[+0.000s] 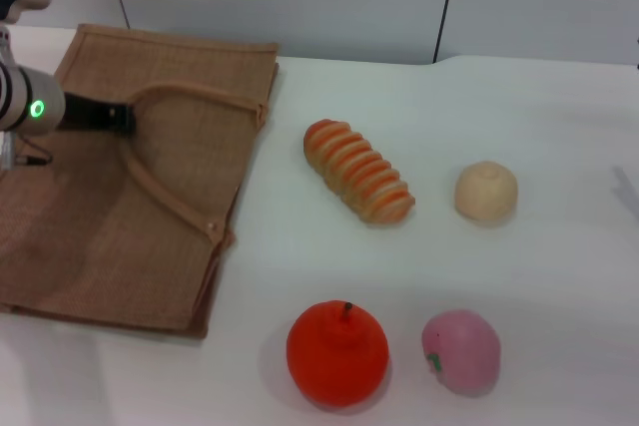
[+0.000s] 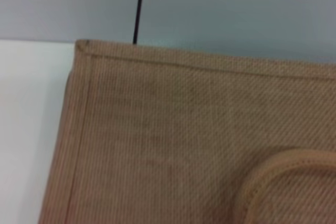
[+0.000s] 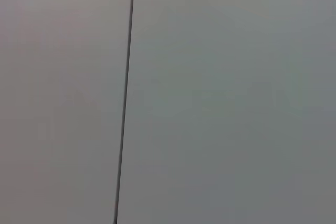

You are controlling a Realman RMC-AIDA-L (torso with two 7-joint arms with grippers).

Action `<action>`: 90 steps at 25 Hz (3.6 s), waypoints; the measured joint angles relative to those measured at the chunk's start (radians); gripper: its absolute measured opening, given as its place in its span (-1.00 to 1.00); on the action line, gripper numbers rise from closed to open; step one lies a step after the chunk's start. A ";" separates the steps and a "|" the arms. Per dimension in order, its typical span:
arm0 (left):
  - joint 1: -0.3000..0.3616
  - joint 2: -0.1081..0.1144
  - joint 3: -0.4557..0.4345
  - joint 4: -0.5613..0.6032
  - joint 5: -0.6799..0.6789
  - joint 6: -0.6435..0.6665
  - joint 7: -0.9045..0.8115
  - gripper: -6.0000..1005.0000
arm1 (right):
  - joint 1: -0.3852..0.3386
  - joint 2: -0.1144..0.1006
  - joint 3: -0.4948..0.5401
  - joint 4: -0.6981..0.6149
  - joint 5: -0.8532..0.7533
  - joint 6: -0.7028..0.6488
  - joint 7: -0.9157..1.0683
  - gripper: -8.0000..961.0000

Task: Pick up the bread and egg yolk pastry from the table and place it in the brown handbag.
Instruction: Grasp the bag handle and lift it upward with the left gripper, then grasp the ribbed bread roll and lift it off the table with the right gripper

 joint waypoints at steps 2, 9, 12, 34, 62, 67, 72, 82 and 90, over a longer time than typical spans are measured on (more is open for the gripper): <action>0.009 -0.018 -0.003 0.029 -0.047 0.012 0.052 -0.75 | -0.004 0.000 0.000 0.001 0.000 0.000 0.000 0.86; 0.151 -0.026 -0.008 0.077 -0.654 -0.143 0.461 -0.75 | -0.005 0.000 -0.014 0.005 -0.011 -0.005 0.001 0.86; 0.229 -0.024 -0.008 0.077 -0.938 -0.287 0.644 -0.75 | 0.001 0.000 -0.043 0.006 -0.032 -0.014 0.038 0.86; 0.383 -0.025 -0.031 -0.152 -1.530 -0.862 1.153 -0.75 | 0.269 0.007 -0.243 -0.066 -0.610 0.208 0.556 0.82; 0.404 -0.026 -0.119 -0.223 -1.565 -0.870 1.244 -0.75 | 0.490 0.022 -0.361 0.090 -0.861 0.527 0.799 0.71; 0.405 -0.026 -0.119 -0.223 -1.569 -0.870 1.246 -0.75 | 0.494 0.023 -0.358 0.093 -0.877 0.514 0.800 0.62; 0.408 -0.026 -0.119 -0.223 -1.571 -0.869 1.247 -0.75 | 0.492 0.023 -0.357 0.088 -0.878 0.487 0.797 0.27; 0.411 -0.025 -0.119 -0.223 -1.571 -0.867 1.248 -0.75 | 0.488 0.021 -0.356 0.084 -0.874 0.481 0.800 0.06; 0.411 -0.023 -0.119 -0.234 -1.571 -0.867 1.248 -0.75 | 0.485 0.018 -0.320 0.075 -0.869 0.480 0.803 -0.11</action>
